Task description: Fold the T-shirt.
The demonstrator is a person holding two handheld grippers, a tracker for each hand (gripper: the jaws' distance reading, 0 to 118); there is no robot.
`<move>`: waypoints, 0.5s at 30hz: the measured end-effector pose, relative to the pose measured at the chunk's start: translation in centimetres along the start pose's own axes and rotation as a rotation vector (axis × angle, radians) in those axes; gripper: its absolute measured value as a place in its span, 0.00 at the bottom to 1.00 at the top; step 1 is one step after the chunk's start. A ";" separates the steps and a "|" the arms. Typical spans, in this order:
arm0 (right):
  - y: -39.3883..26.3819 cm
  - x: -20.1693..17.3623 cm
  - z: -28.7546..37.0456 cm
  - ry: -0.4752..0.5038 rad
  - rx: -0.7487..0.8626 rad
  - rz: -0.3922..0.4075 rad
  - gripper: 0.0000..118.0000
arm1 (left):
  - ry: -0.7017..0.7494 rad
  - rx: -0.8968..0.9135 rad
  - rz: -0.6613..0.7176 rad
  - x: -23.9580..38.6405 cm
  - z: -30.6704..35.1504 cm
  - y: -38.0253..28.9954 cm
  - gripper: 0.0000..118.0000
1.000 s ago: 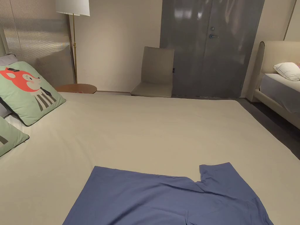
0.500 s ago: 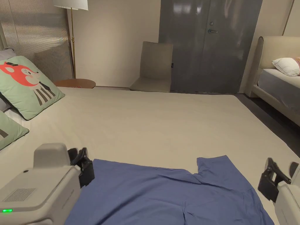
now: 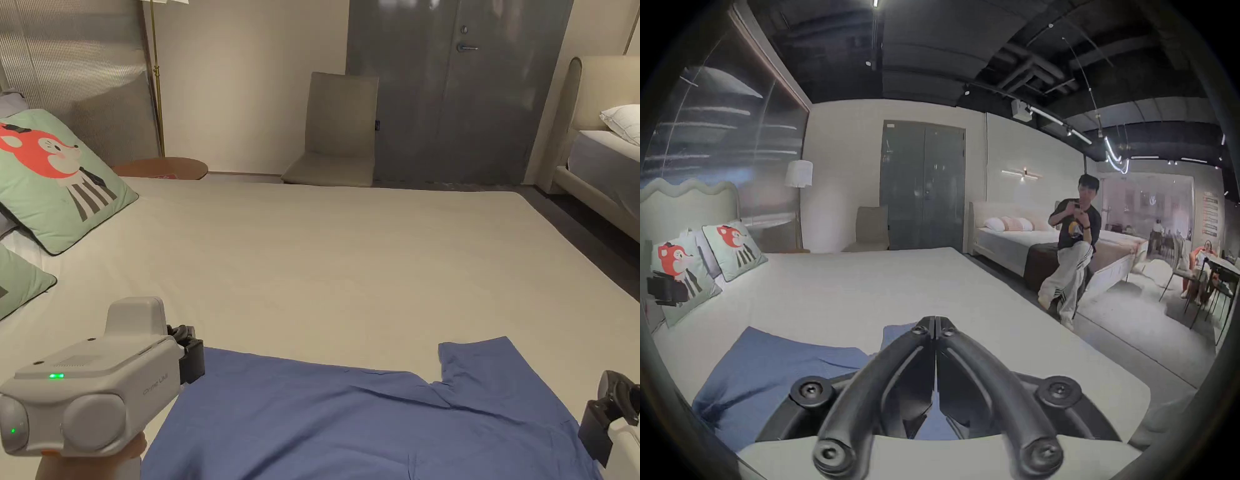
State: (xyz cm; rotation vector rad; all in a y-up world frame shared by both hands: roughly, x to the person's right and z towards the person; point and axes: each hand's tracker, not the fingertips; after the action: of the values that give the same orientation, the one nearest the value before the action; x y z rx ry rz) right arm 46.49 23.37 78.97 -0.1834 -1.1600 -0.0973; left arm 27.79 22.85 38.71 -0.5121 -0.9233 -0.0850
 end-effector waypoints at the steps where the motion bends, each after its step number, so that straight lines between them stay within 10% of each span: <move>1: -0.3 -0.1 -0.8 0.000 -0.018 0.009 0.00 | 0.000 -0.024 0.011 -0.5 -1.9 0.2 0.00; 3: -0.8 -0.5 -2.5 -0.007 -0.048 0.020 0.00 | 0.015 -0.089 0.009 -1.6 -6.0 0.7 0.15; 6: -1.8 -0.9 -5.0 -0.009 -0.086 0.018 0.00 | 0.016 -0.187 0.049 -3.1 -12.2 1.1 0.84; 7: -2.1 -1.1 -5.8 -0.008 -0.100 0.022 0.00 | 0.021 -0.228 0.058 -3.5 -14.3 1.1 0.92; 15: -5.1 -2.2 -10.3 -0.011 -0.200 0.066 0.00 | 0.118 -0.392 0.068 -5.4 -25.6 -1.4 0.83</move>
State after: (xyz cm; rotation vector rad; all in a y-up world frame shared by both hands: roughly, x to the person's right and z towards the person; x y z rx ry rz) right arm 54.05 16.29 73.48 -0.3997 -1.1538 -0.1546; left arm 43.09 9.13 22.39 -0.8918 -0.7744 -0.2350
